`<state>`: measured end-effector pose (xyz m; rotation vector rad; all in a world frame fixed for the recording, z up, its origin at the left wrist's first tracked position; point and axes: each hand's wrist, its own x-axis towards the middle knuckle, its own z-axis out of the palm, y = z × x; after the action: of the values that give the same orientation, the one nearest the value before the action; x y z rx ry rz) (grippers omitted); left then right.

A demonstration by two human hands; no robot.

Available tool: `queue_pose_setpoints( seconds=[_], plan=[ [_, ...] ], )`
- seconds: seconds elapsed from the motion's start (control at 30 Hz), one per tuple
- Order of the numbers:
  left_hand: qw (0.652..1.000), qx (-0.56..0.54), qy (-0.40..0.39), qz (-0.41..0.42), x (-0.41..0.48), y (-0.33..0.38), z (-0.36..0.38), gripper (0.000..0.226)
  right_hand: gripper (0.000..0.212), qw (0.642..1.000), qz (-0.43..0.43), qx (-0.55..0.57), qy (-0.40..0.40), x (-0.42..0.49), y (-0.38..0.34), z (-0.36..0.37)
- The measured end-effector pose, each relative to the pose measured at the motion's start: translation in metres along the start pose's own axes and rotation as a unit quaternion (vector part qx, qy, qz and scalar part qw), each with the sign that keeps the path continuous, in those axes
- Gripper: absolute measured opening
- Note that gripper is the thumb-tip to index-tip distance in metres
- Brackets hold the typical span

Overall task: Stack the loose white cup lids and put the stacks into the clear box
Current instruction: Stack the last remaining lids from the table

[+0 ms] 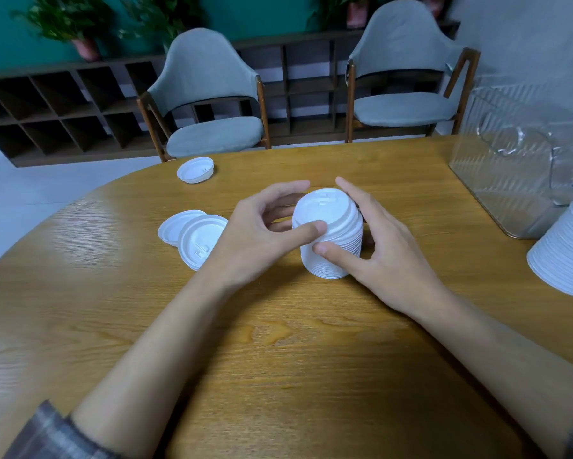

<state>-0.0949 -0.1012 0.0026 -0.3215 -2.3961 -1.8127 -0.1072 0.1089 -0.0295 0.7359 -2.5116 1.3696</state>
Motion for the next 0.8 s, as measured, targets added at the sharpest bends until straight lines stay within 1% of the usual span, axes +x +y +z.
queue_pose_setpoints(
  seconds=[0.1,0.2,0.4,0.63,0.8],
  plan=[
    [1.0,0.002,0.024,0.007,-0.001,0.0,0.005,0.056,0.097,1.0,0.002,0.01,-0.006,0.0,-0.001,-0.001],
    [0.999,0.0,0.037,0.017,-0.001,-0.003,0.007,0.054,0.096,1.0,-0.008,-0.004,-0.008,0.0,0.001,0.0],
    [0.994,0.069,0.064,0.049,-0.002,-0.005,0.009,0.056,0.092,1.0,-0.007,-0.014,-0.006,0.0,0.002,0.001],
    [0.986,0.14,0.061,0.067,-0.002,-0.01,0.01,0.06,0.092,1.0,-0.002,0.015,0.01,-0.002,0.004,0.004],
    [0.983,0.164,0.042,0.067,-0.002,-0.011,0.009,0.054,0.09,1.0,-0.006,0.008,0.021,-0.001,0.006,0.006]
  ],
)
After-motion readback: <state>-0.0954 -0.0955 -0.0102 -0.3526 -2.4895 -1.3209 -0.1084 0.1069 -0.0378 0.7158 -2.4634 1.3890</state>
